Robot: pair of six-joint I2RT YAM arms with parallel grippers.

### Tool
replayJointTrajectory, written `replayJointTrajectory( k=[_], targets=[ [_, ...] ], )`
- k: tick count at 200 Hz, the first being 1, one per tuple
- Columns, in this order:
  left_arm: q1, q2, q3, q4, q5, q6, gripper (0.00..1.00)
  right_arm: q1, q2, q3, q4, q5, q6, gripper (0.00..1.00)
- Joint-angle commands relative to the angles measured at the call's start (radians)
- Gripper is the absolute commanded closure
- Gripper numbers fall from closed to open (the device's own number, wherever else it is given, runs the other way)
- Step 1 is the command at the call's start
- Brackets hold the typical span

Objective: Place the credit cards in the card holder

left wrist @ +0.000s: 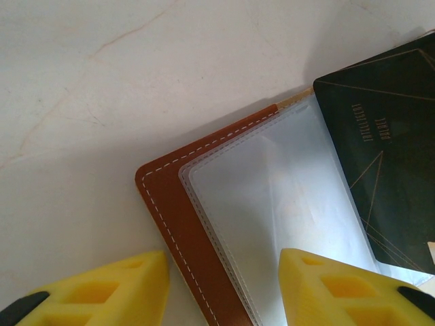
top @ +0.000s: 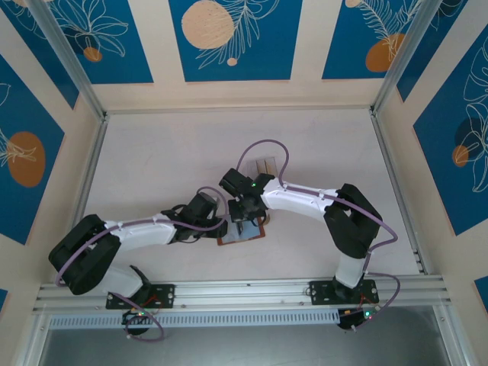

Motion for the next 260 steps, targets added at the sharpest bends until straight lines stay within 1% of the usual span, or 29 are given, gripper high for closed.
replayJointTrajectory(
  k=[1,20,41,52,82,105,145,191,243,260],
  targets=[
    [0.006,0.018,-0.013,-0.016,0.052,0.0,0.53,0.004,-0.014,-0.023,-0.01,-0.031,0.007,0.9],
    [0.004,0.001,-0.008,-0.024,0.059,0.001,0.53,-0.001,-0.008,-0.034,0.006,-0.052,0.003,0.91],
    [0.005,-0.008,0.016,-0.058,0.061,0.012,0.53,-0.007,-0.006,-0.046,0.019,-0.073,0.003,0.96],
    [0.006,-0.024,0.024,-0.074,0.066,0.015,0.52,-0.01,-0.019,-0.055,0.024,-0.075,0.004,1.0],
    [0.014,-0.09,0.064,-0.139,0.094,0.027,0.46,-0.037,-0.092,-0.091,0.041,-0.072,-0.004,1.0],
    [0.016,-0.117,0.097,-0.188,0.095,0.035,0.44,-0.062,-0.158,-0.134,0.088,-0.107,-0.021,1.0],
    [0.014,-0.042,0.162,-0.214,0.097,0.04,0.44,-0.122,-0.214,-0.212,0.195,-0.21,-0.02,1.0],
    [0.013,0.042,0.21,-0.258,0.045,0.054,0.47,-0.163,-0.252,-0.281,0.287,-0.285,-0.015,1.0],
    [-0.002,0.115,0.207,-0.256,-0.01,0.058,0.47,-0.192,-0.29,-0.358,0.391,-0.315,0.006,1.0],
    [-0.007,0.131,0.203,-0.264,-0.035,0.061,0.48,-0.202,-0.299,-0.386,0.431,-0.324,0.019,1.0]
  ],
)
